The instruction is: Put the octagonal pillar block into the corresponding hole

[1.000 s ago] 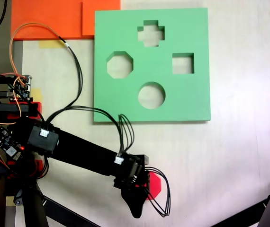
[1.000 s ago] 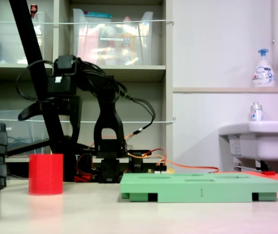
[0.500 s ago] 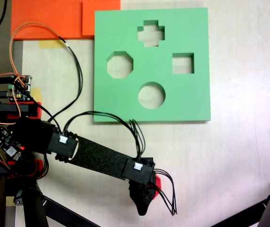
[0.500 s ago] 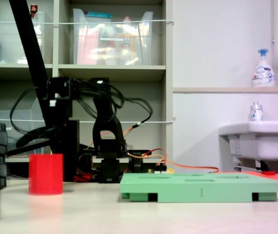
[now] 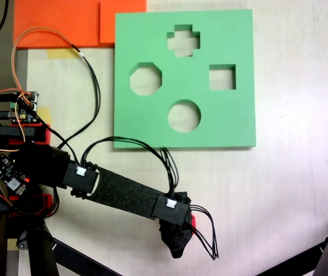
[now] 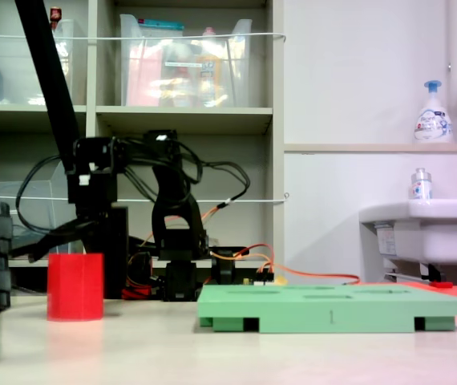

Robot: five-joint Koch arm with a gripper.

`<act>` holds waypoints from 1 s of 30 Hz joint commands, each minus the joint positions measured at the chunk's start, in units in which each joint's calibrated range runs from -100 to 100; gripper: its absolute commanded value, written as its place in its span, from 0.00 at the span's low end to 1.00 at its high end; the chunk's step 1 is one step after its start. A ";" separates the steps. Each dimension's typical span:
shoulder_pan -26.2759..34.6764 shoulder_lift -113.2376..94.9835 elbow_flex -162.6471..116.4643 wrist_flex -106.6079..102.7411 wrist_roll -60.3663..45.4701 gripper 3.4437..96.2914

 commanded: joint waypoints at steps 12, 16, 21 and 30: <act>-0.49 -2.52 1.09 2.44 -1.32 0.45; -0.49 -2.66 0.49 0.03 -1.12 0.44; -0.54 -2.80 0.49 -3.92 -0.63 0.44; 0.54 -15.09 0.59 -4.11 1.17 0.44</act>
